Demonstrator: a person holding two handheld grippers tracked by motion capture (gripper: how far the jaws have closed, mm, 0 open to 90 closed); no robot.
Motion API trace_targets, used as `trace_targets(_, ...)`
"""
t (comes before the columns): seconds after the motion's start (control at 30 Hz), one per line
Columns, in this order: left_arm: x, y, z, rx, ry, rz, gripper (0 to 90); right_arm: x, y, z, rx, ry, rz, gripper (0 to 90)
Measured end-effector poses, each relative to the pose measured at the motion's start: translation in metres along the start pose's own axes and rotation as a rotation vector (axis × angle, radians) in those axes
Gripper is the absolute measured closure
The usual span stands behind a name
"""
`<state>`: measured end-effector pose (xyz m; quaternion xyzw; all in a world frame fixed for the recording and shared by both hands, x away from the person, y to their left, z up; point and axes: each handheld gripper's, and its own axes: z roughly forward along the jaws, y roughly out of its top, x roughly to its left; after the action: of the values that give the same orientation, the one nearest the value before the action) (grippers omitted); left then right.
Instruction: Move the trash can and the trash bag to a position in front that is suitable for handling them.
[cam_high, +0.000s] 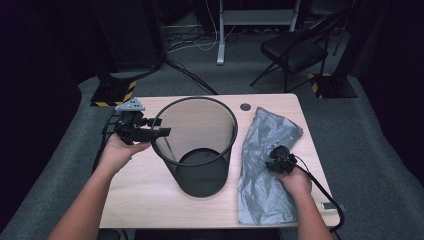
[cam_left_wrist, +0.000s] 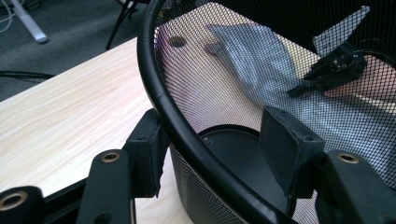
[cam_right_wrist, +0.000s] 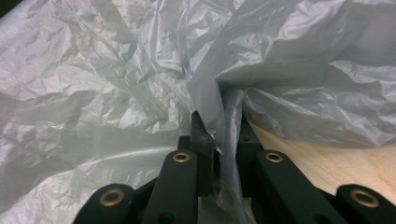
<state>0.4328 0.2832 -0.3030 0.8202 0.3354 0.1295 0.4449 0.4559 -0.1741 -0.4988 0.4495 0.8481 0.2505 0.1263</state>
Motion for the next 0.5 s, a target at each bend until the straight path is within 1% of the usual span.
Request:
trace_targets(0.03,-0.003,0.000,0.001,-0.002,-0.010,0.002,42.5,0.000,0.000,0.000,0.000,-0.001,0.001,82.4)
trace_targets(0.2,-0.006,0.000,0.003,-0.004,-0.021,0.002,41.1,0.003,-0.001,0.000,-0.001,-0.016,-0.010,82.6)
trace_targets(0.3,-0.009,0.000,0.003,-0.005,-0.018,-0.001,39.9,0.005,-0.002,-0.001,-0.001,-0.018,-0.015,82.8)
trace_targets(0.4,-0.012,0.001,0.004,0.000,-0.020,0.005,40.0,0.006,-0.002,-0.002,0.005,-0.017,-0.021,83.0)
trace_targets(0.47,-0.013,0.002,0.005,0.009,-0.024,0.022,38.8,0.007,-0.002,-0.003,0.012,-0.015,-0.027,83.3)
trace_targets(0.5,-0.013,0.002,0.004,0.011,-0.026,0.032,37.4,0.007,-0.002,-0.005,0.015,-0.015,-0.038,83.6)
